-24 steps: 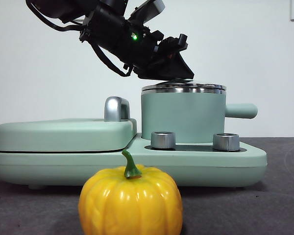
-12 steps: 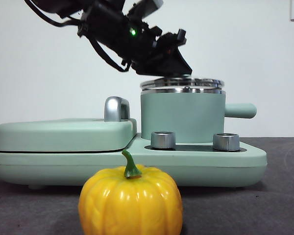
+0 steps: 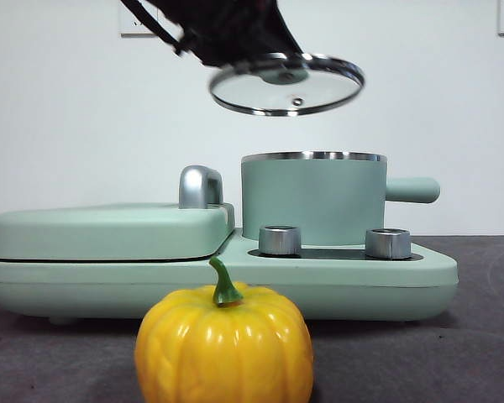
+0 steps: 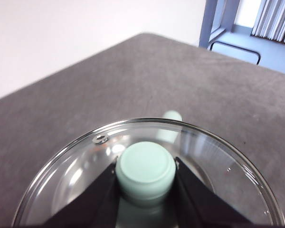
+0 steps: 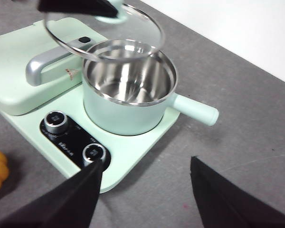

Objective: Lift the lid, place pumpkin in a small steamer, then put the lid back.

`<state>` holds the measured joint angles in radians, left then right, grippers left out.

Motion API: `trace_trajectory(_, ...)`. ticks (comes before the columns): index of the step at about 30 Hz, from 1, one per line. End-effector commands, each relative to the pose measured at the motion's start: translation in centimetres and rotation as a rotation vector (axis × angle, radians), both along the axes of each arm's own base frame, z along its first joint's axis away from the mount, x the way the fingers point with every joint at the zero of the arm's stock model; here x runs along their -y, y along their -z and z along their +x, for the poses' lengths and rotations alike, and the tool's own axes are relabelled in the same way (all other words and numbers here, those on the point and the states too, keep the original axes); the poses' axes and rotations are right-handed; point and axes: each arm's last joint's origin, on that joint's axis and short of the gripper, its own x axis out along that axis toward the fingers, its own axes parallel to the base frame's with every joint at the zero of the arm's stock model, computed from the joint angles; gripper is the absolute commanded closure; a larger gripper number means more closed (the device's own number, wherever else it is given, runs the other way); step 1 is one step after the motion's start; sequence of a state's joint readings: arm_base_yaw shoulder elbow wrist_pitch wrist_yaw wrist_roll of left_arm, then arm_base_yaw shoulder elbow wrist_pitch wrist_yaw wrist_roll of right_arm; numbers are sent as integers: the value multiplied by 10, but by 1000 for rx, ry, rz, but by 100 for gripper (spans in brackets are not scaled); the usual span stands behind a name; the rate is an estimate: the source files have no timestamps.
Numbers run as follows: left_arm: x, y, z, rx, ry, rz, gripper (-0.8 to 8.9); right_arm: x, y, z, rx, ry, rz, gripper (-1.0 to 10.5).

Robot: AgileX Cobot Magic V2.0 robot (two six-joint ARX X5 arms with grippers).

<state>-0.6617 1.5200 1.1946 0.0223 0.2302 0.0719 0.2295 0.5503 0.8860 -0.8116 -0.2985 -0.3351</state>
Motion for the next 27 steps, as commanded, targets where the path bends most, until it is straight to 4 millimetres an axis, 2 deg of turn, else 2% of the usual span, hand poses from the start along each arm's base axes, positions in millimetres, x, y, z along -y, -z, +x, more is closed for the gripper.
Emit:
trace_trajectory(1, -9, -29, -13, 31, -52, -40, 804, -2, -4, -3, -10, -55, 19, 652)
trace_trajectory(7, -31, -49, -37, -10, -101, -32, 803, -11, 0, 0, -67, -193, 45, 614)
trace_trajectory(14, -46, -49, -51, -59, -203, 68, 803, -30, 12, 12, -219, -319, 9, 608)
trace_trajectory(24, -67, -62, -72, -35, -275, 116, 803, -75, 36, 37, -361, -534, -114, 606)
trace_trajectory(27, -75, -64, -76, -48, -294, 131, 803, -92, 41, 40, -345, -621, -152, 527)
